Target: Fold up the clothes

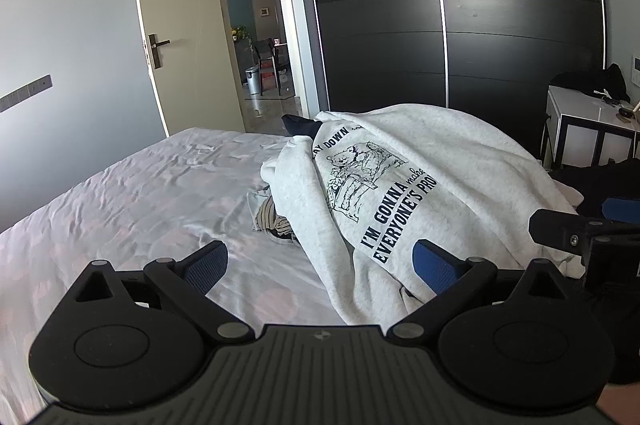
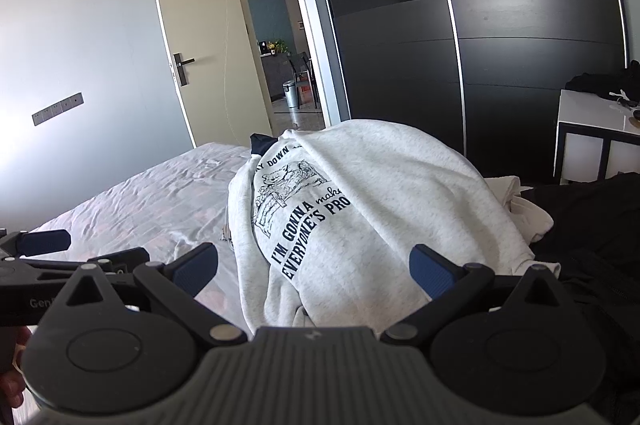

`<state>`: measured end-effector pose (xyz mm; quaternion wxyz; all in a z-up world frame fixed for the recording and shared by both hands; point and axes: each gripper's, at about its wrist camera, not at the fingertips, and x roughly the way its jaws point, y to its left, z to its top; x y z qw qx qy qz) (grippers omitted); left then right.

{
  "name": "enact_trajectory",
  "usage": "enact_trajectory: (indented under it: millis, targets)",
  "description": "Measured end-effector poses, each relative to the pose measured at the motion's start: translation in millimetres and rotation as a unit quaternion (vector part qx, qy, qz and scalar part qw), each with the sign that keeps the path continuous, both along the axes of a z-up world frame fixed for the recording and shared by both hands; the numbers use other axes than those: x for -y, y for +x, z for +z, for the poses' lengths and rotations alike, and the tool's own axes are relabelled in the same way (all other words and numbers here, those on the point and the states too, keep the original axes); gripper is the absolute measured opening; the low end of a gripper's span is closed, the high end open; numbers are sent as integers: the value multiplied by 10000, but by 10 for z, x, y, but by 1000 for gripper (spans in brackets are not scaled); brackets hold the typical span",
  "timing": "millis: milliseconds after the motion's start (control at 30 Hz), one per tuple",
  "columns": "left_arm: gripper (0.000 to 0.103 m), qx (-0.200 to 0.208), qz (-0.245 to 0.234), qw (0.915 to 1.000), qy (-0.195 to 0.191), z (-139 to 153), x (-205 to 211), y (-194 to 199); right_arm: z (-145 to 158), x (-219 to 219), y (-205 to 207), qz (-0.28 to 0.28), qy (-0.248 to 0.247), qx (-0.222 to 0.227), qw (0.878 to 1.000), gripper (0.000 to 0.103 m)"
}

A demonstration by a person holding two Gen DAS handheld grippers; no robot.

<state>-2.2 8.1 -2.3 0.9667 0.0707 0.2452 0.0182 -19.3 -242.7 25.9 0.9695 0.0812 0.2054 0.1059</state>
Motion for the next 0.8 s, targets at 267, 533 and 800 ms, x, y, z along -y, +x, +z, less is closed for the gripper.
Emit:
enact_trajectory:
  millis: [267, 533, 800]
  targets:
    - [103, -95, 30, 9999, -33, -20, -37, 10, 5, -29, 43, 119, -172, 49, 9998, 103]
    - [103, -224, 308, 9991, -199, -71, -326, 94, -4, -58, 141, 349, -544, 531, 9965, 103]
    - [103, -330, 562, 9976, -215, -35, -710, 380, -2, -136, 1038, 659, -1265, -163, 9896, 70]
